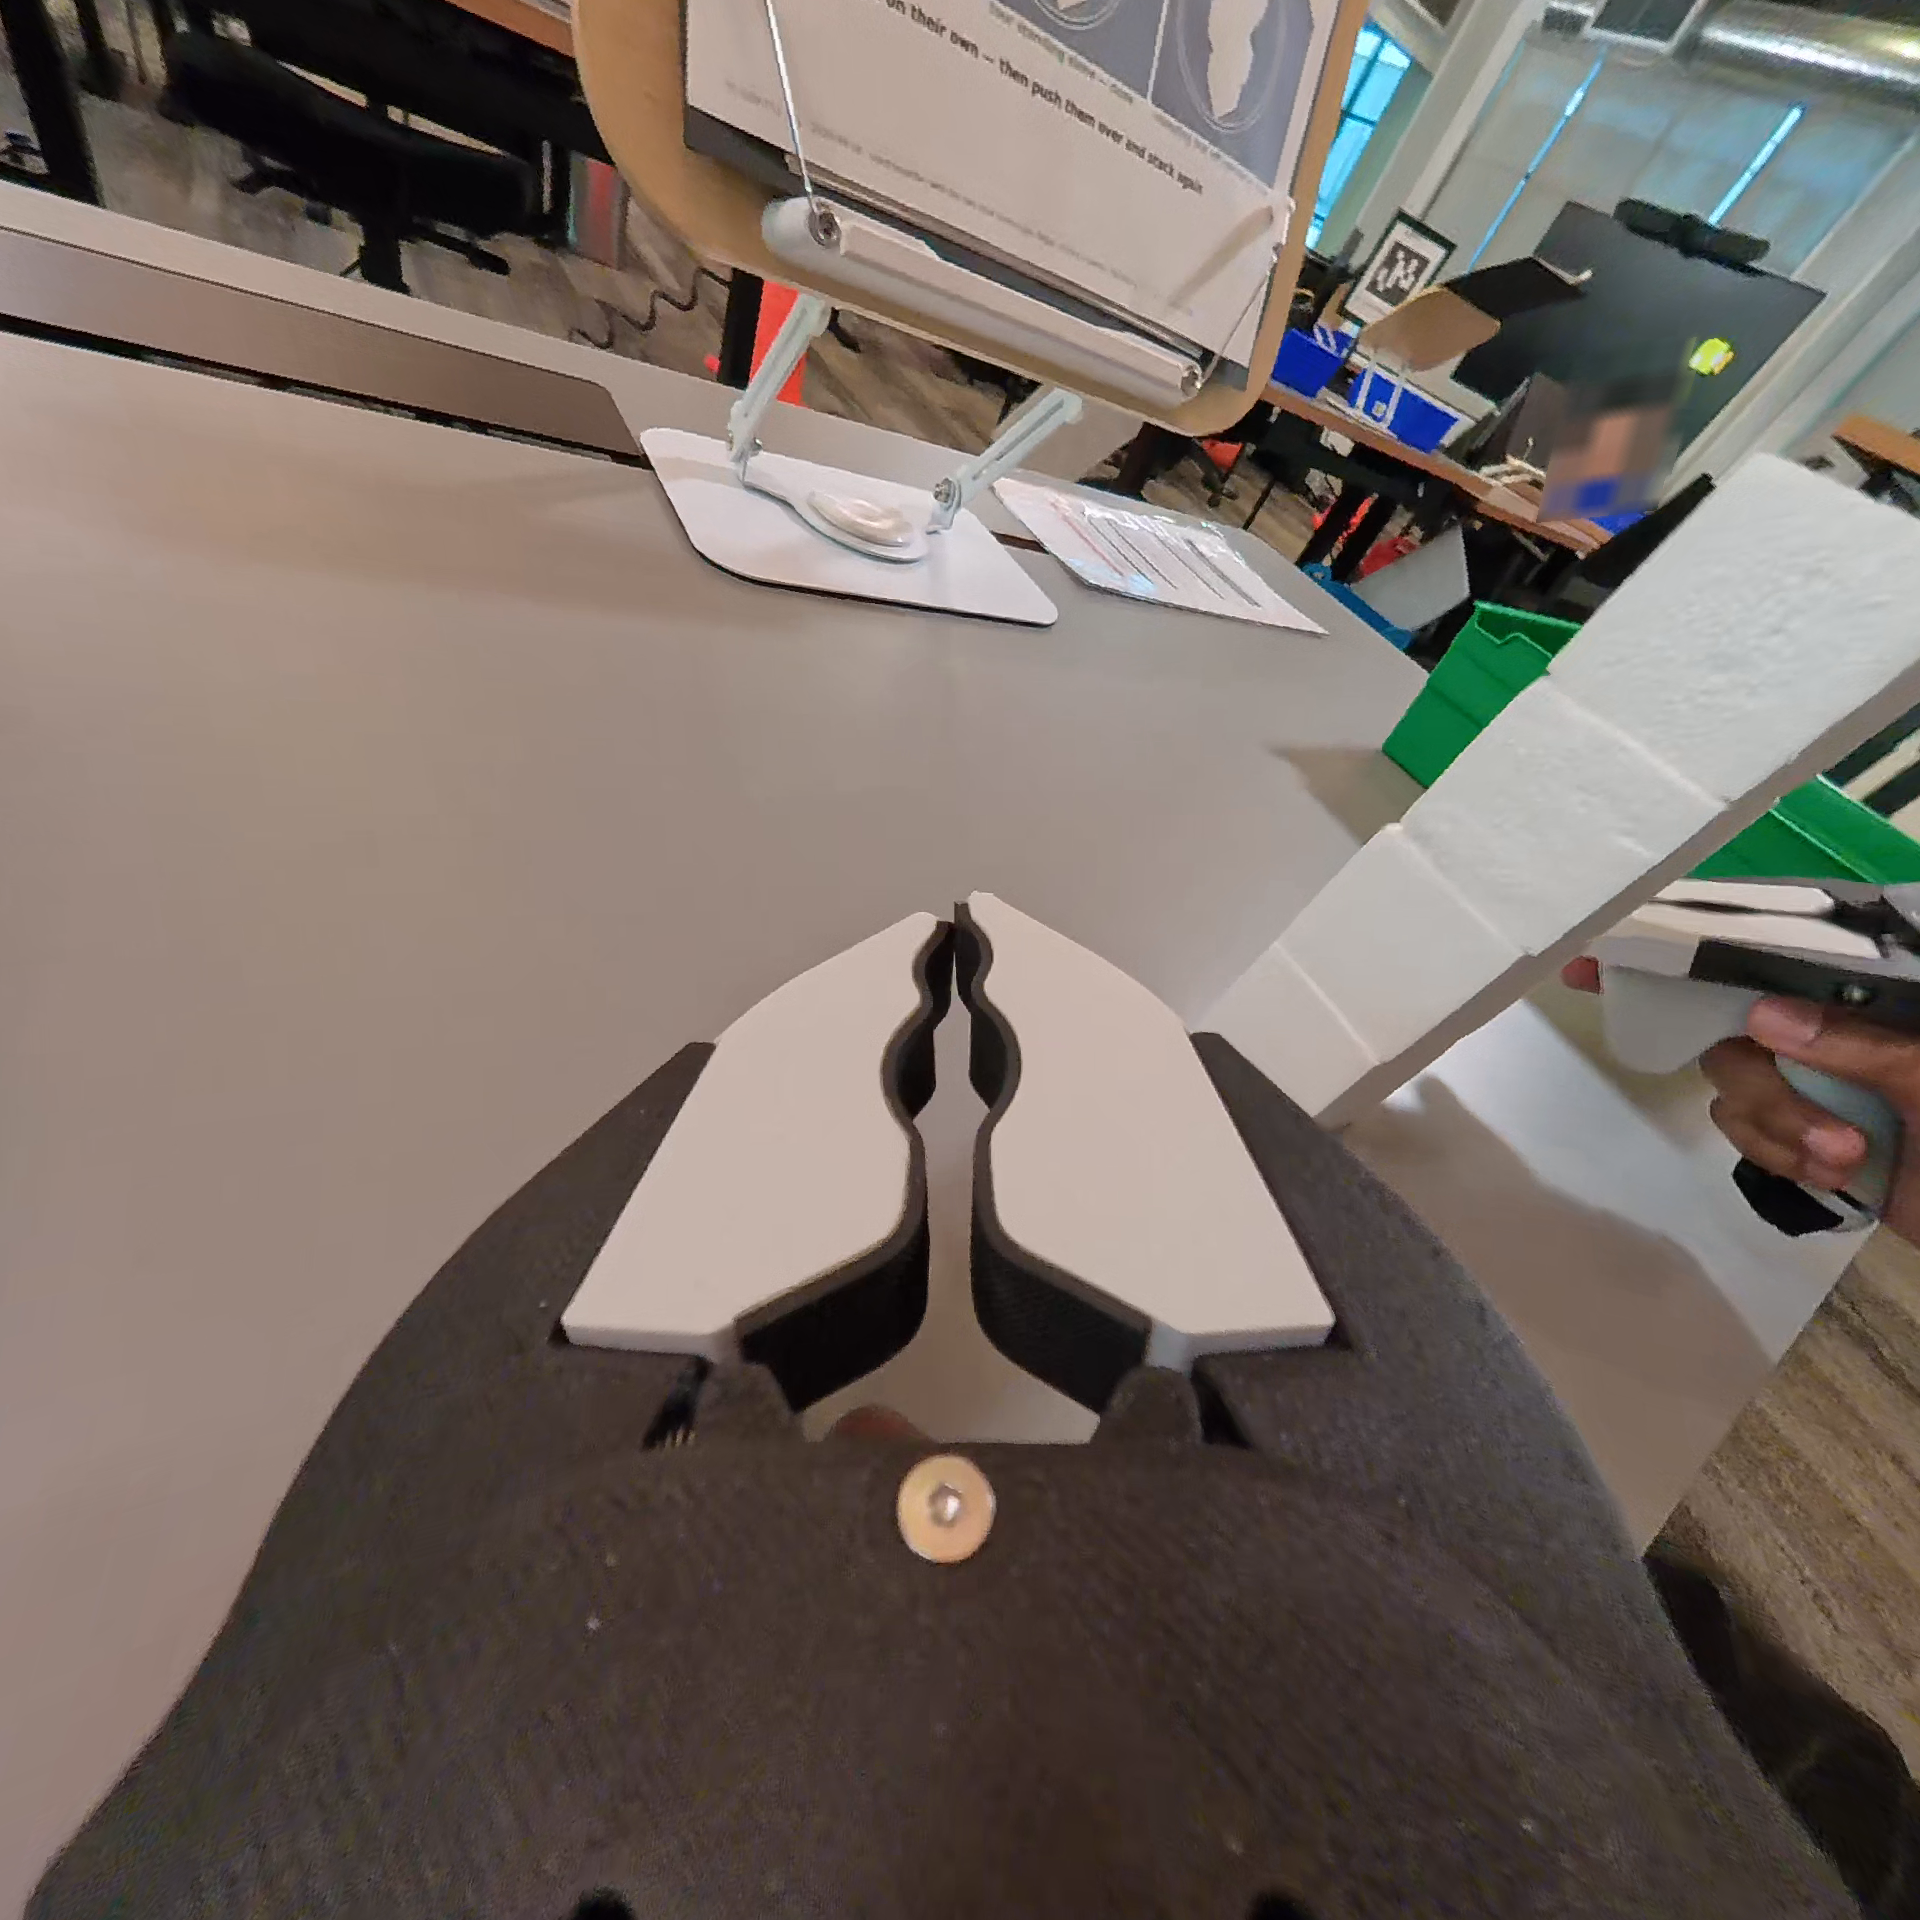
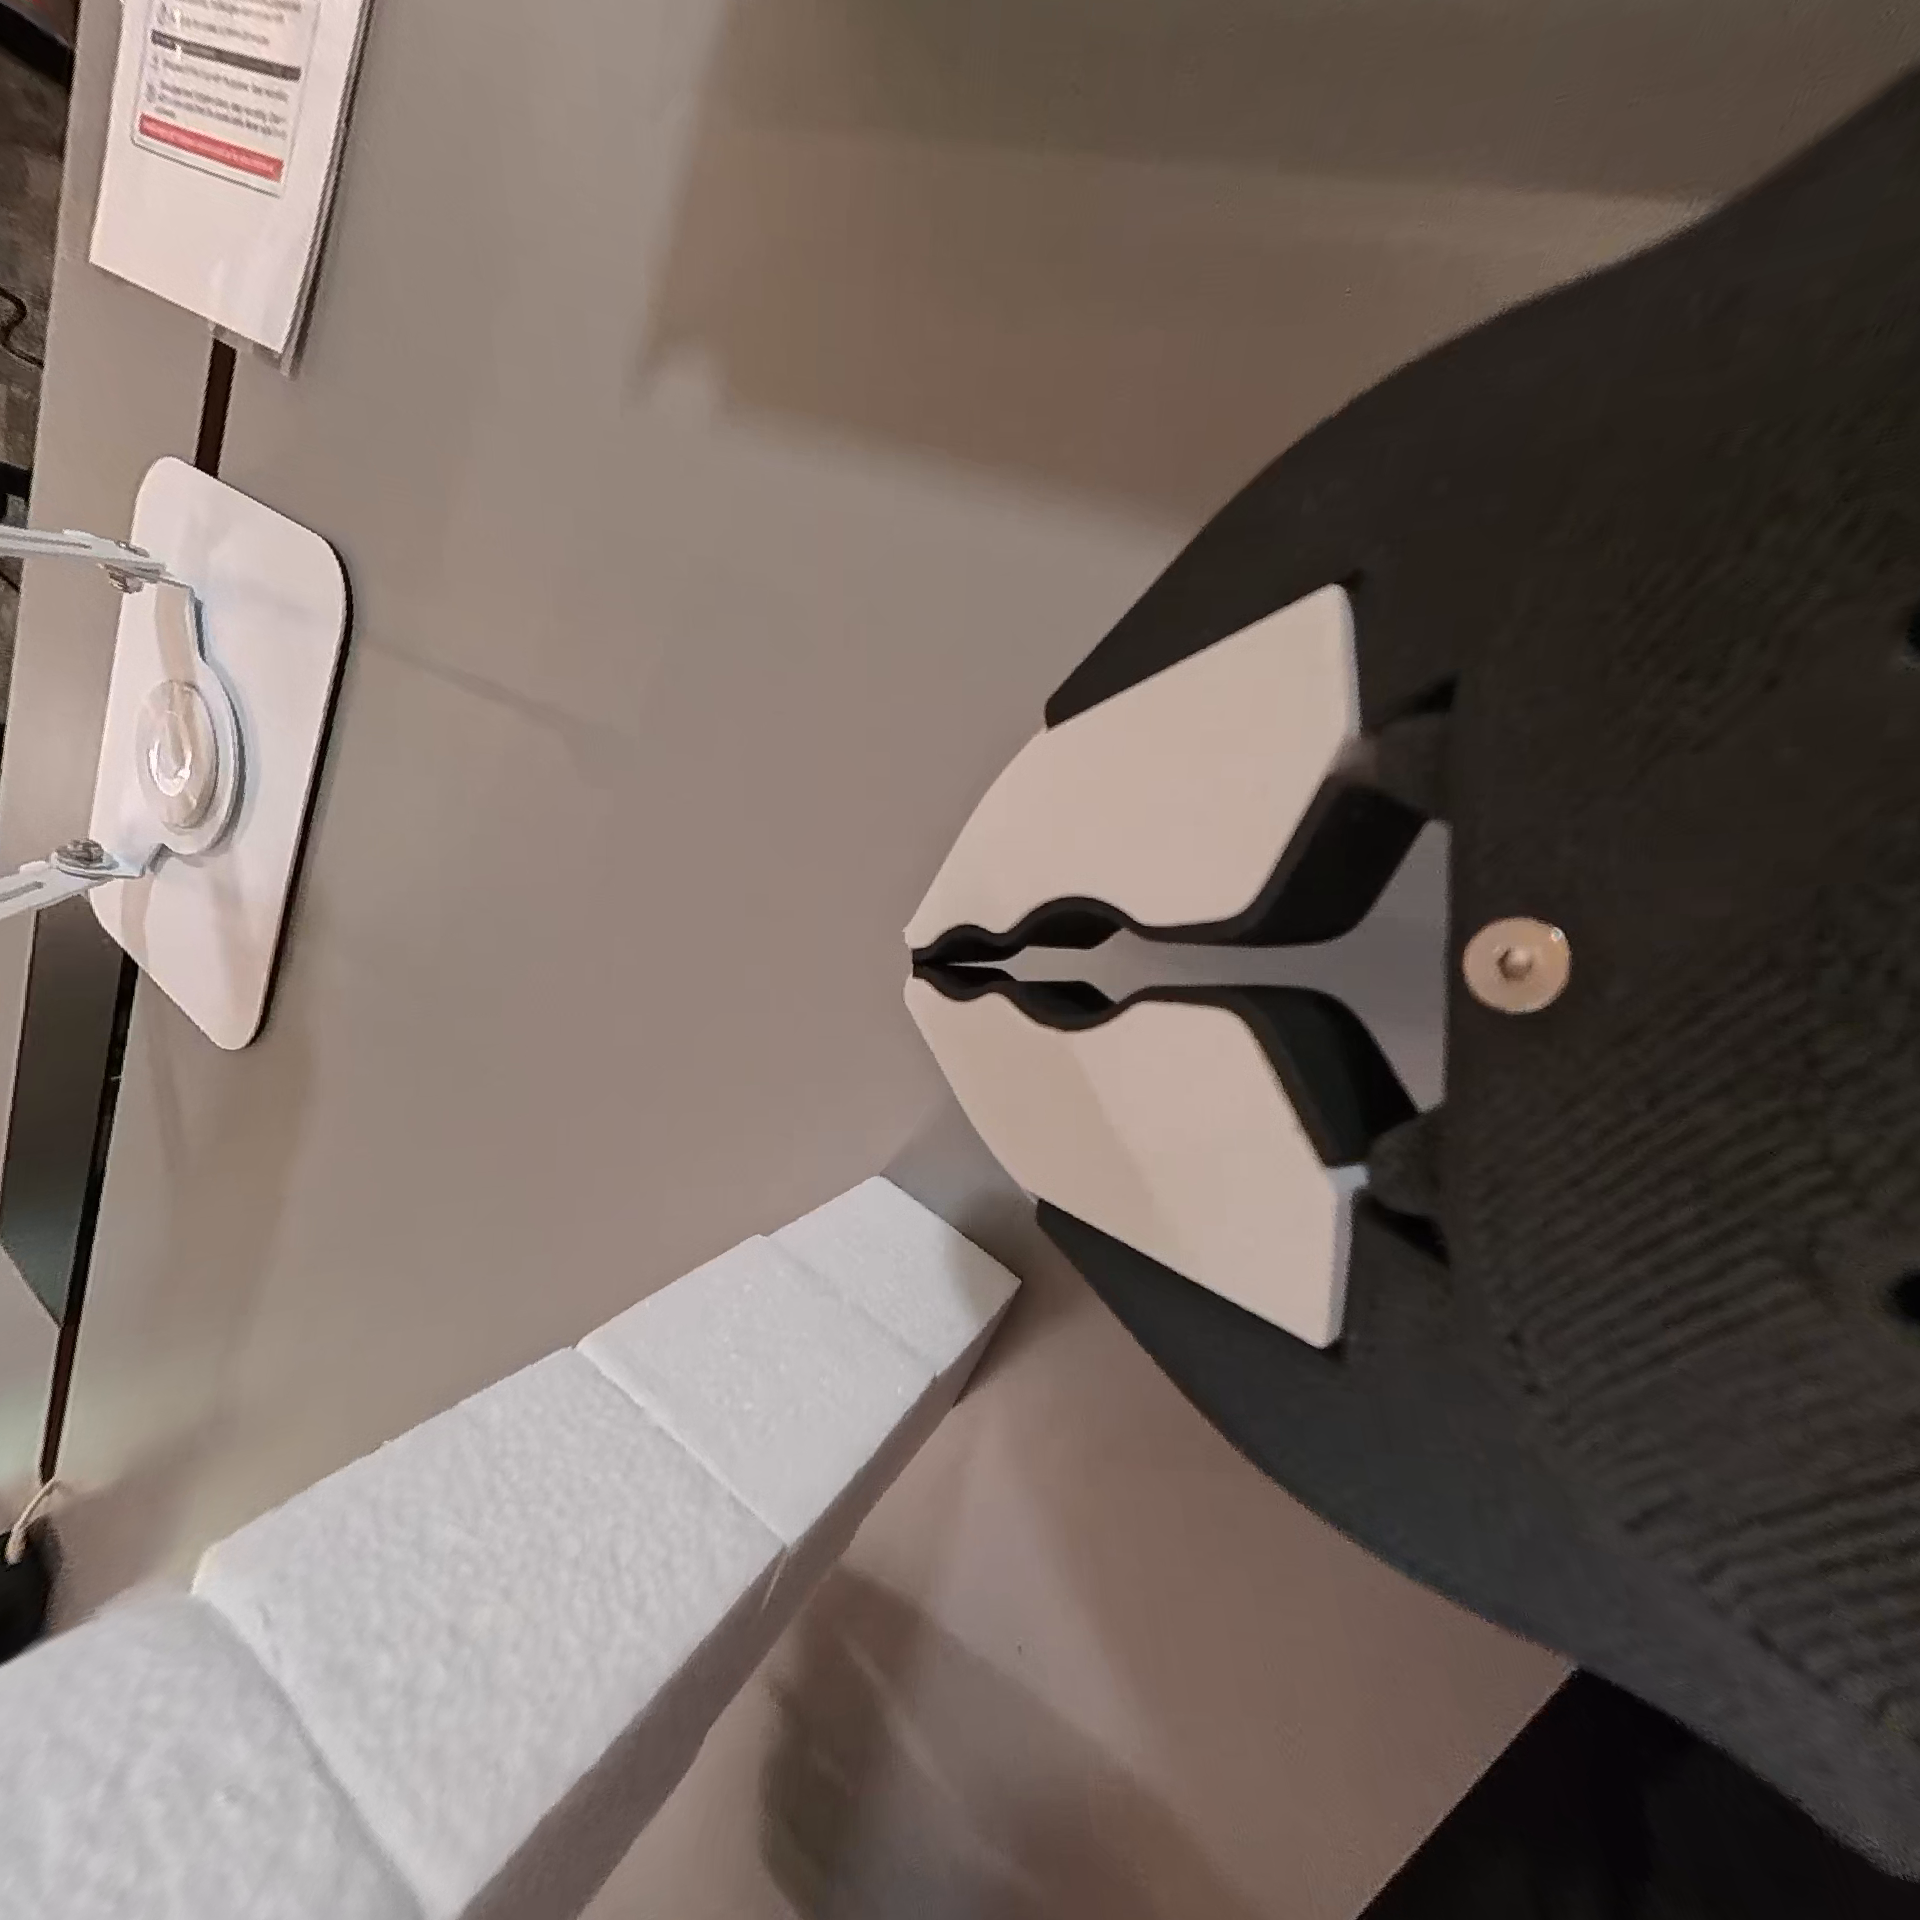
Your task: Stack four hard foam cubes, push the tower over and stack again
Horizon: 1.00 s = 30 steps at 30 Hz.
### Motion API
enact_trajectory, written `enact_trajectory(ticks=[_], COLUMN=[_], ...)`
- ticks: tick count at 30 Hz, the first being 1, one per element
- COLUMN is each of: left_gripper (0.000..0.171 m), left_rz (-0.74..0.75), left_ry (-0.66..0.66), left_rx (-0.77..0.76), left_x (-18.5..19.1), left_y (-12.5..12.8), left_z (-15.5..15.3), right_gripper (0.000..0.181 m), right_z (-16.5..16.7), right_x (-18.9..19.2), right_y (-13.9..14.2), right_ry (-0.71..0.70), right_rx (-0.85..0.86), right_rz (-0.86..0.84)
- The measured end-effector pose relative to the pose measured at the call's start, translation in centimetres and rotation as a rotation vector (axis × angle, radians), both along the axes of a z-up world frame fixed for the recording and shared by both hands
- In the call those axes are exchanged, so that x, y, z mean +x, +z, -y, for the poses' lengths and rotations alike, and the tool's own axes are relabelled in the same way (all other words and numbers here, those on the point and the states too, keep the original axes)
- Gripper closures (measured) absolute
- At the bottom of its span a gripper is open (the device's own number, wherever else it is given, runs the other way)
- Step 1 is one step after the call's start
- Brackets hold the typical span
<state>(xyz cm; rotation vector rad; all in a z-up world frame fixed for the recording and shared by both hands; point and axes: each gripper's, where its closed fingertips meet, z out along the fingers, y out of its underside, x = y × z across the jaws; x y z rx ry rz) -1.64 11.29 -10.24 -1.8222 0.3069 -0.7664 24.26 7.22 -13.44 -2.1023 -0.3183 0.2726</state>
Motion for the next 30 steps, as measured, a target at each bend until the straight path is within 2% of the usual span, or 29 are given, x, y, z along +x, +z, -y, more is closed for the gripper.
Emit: enact_trajectory(ticks=[7,15,18,25,30], left_gripper=[0.171,0.171,0.171,0.153,0.124], left_rz=[-0.054,-0.215,-0.227,-0.257,-0.269], left_ry=[-0.050,-0.030,-0.037,-0.042,-0.002], left_rx=[-0.058,0.012,0.034,0.043,0.011], left_x=[0.5,0.3,0.5,0.6,0.2], left_y=[-1.5,-2.4,-2.2,-2.4,-2.8], left_z=[0.5,0.3,0.4,0.3,-0.2], right_gripper=[0.181,0.181,0.181,0.176,0.167], right_z=[0.0,0.2,0.1,0.1,0.1], right_x=[-0.1,-0.3,-0.1,-0.2,-0.3], right_y=[0.1,0.0,-0.1,-0.2,-0.3], right_ry=[0.016,0.023,0.016,0.026,0.031], right_rx=[0.010,0.002,-0.002,-0.008,-0.011], right_rz=[-0.013,0.010,-0.001,-0.022,-0.016])
